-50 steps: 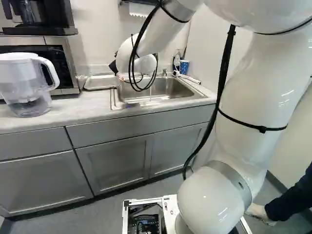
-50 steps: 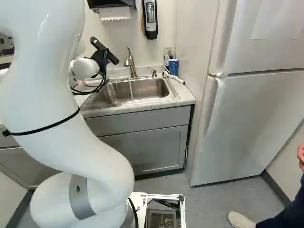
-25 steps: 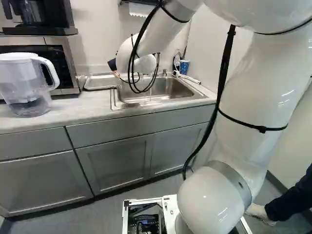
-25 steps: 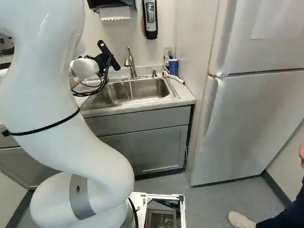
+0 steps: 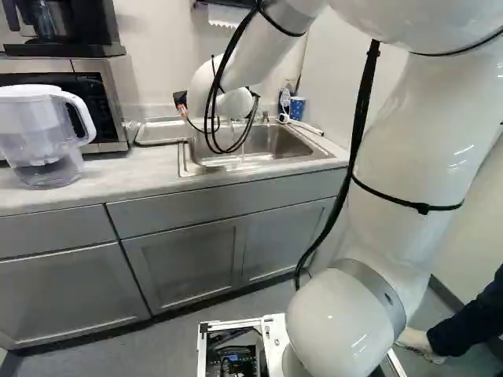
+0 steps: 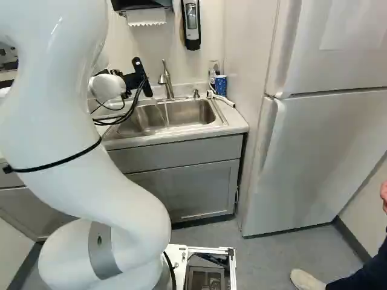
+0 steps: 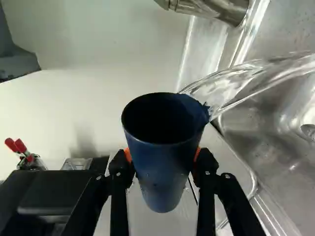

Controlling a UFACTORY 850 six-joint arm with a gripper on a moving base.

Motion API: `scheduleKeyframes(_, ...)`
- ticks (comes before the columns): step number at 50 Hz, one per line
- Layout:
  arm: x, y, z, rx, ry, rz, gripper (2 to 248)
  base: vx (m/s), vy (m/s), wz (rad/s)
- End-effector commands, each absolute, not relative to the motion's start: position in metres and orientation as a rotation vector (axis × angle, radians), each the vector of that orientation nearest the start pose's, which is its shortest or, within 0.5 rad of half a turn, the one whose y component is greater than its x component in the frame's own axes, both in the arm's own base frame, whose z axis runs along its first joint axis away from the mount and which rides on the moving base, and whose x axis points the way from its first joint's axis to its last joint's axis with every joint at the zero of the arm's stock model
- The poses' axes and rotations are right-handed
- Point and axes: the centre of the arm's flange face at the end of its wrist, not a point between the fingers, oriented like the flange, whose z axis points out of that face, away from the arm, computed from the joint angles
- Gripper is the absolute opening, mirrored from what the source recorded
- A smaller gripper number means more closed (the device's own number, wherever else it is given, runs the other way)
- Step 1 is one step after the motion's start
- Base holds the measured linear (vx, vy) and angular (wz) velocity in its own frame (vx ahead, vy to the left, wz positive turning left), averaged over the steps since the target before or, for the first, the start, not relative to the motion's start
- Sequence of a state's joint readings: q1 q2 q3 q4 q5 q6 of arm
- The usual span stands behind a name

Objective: Rinse the cup and place it in the tray

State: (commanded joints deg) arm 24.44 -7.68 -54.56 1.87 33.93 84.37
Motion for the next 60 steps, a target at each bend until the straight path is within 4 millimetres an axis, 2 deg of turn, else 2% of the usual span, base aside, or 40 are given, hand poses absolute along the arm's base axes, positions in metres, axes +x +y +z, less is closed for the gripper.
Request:
scheduleKeyframes(47,0.5054,0.2279,0.5544,-1.238,1.255,-0.543,125,0.000,0.000,0.000)
scheduleKeyframes(60,0.5054,0.2279,0.5544,-1.237,1.255,-0.542,125,0.000,0.000,0.000)
